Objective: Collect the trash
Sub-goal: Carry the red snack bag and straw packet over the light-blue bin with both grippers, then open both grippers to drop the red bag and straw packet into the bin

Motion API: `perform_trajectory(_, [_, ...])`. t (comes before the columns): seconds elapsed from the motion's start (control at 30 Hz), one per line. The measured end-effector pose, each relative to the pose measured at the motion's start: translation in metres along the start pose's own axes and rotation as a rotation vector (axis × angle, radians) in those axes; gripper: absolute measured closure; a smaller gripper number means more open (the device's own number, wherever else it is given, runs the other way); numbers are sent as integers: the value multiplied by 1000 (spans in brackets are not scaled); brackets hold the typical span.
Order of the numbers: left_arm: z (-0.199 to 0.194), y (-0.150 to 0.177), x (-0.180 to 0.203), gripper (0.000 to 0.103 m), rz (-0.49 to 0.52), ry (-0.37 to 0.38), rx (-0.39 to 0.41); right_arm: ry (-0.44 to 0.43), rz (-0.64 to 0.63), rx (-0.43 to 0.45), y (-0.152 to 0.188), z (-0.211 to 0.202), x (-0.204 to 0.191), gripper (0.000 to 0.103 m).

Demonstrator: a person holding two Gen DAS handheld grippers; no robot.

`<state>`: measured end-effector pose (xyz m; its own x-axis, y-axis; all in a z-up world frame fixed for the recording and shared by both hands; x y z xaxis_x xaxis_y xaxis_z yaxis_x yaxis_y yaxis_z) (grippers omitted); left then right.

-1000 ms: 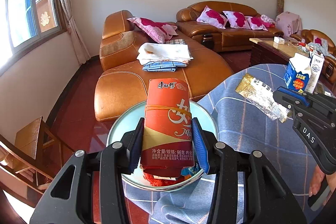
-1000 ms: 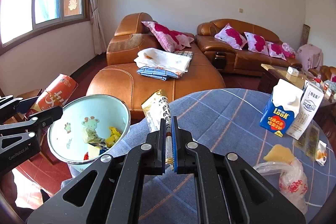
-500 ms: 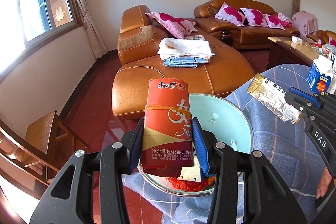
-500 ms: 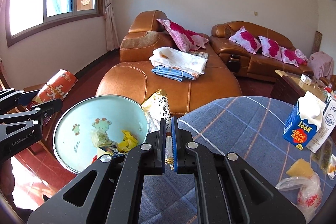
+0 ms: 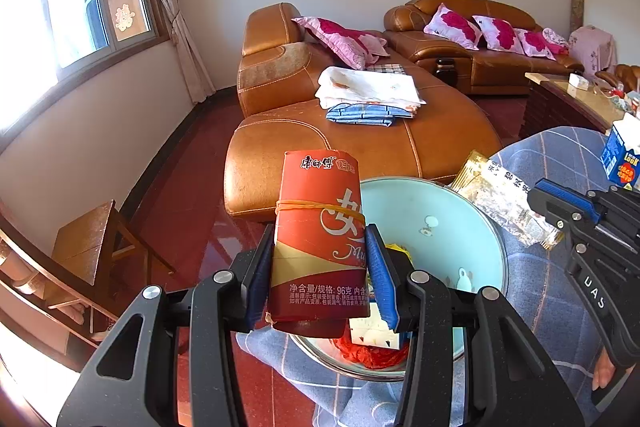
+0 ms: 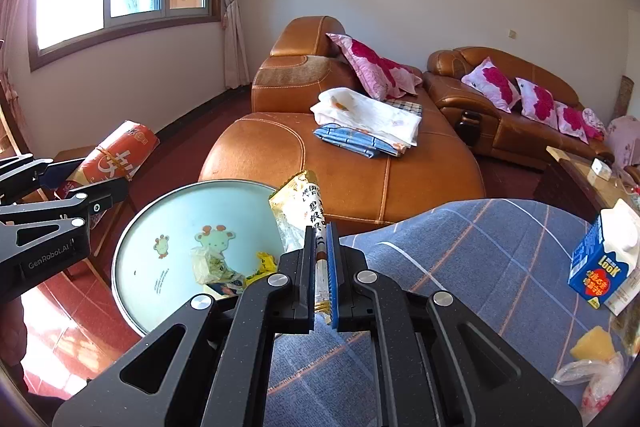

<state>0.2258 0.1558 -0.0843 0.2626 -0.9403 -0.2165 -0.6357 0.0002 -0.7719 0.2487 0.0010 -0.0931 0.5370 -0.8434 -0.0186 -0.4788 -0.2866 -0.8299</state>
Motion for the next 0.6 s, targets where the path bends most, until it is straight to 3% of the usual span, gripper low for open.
perform_trajectory(0.43, [16, 3, 5, 56, 5, 26, -26, -62, -58, -27, 5, 11, -23, 95])
perform_trajectory(0.5, [18, 4, 5, 54, 3, 29, -31, -58, -68, -24, 5, 11, -25, 87])
perform_trajectory(0.6, [19, 5, 5, 53, -2, 29, -38, -55, -72, -26, 6, 10, -25, 86])
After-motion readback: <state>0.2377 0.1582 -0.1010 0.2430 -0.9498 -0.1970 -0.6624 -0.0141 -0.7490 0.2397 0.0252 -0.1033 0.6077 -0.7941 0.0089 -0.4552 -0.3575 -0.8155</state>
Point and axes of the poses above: each gripper's, at about its wrist camera, not at the fingertips, and z roughly the way its jaws point, x to its right, y to its underside, the point moved 6 cm from there along z, roughly the way its jaws point, and after that the axes turned 6 degrees about -y, right-handed, at the moved point
